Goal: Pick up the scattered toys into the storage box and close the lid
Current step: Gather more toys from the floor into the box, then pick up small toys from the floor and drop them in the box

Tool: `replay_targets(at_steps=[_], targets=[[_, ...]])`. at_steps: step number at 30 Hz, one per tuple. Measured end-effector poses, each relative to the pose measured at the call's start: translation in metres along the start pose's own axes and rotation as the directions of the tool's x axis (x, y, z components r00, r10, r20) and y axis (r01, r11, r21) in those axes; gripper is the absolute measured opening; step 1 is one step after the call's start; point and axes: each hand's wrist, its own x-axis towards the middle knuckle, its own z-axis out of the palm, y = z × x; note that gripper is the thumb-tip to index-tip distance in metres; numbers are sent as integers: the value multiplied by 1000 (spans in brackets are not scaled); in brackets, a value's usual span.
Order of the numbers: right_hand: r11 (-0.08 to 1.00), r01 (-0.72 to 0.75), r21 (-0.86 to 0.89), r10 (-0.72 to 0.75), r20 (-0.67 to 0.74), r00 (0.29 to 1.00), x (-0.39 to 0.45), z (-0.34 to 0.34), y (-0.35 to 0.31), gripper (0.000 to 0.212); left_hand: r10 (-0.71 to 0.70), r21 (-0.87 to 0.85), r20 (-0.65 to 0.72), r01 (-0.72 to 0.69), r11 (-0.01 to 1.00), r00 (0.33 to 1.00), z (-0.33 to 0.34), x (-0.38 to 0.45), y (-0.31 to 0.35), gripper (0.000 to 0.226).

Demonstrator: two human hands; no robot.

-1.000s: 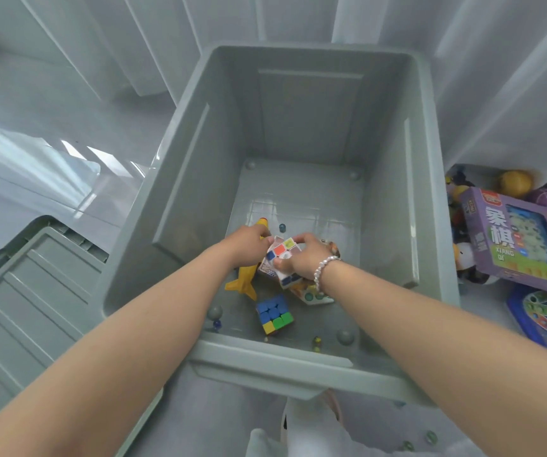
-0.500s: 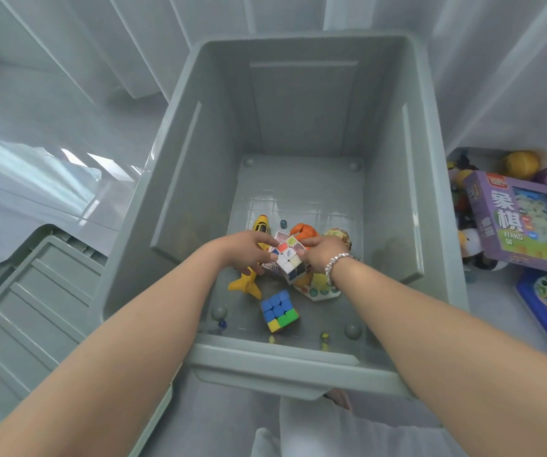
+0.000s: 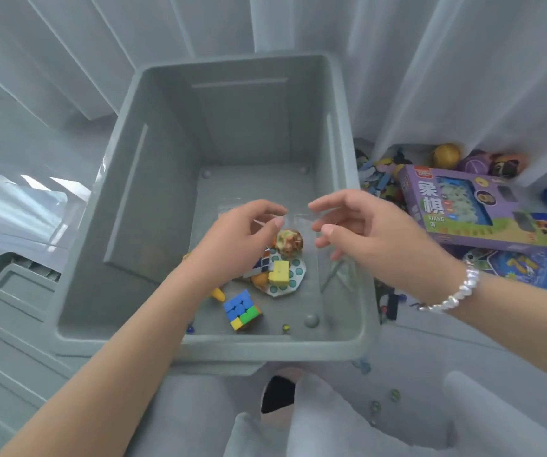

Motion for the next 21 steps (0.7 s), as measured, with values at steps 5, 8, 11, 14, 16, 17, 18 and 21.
replay_targets(at_steps=[5, 8, 11, 14, 16, 17, 18, 21], targets=[[998, 61, 3, -58, -263, 963, -50, -36, 33, 18, 105, -201, -64, -116, 973, 992, 53, -24, 67, 17], [999, -11, 39, 25, -381, 924, -68, -55, 67, 18, 150, -200, -12, -150, 968, 989, 94, -24, 91, 17], [992, -77, 103, 116, -452, 885, -84, -73, 98, 19, 153, -195, 36, -144, 970, 988, 136, -23, 106, 19], [988, -99, 119, 146, -493, 858, -97, -88, 123, 20, 140, -178, 51, -129, 976, 989, 176, -21, 112, 20], [984, -115, 134, 167, -508, 845, -100, -93, 142, 19, 104, -185, 66, -90, 979, 992, 203, -16, 108, 20], [982, -125, 140, 179, -511, 841, -100, -94, 153, 19, 77, -185, 70, -62, 981, 995, 217, -12, 102, 21], [980, -139, 143, 193, -510, 838, -100, -94, 165, 18, 47, -170, 71, -34, 985, 996, 230, -8, 94, 22], [967, -223, 121, 254, -492, 832, -98, -89, 204, 19, -61, -76, 68, 66, 995, 996, 267, 8, 58, 24]])
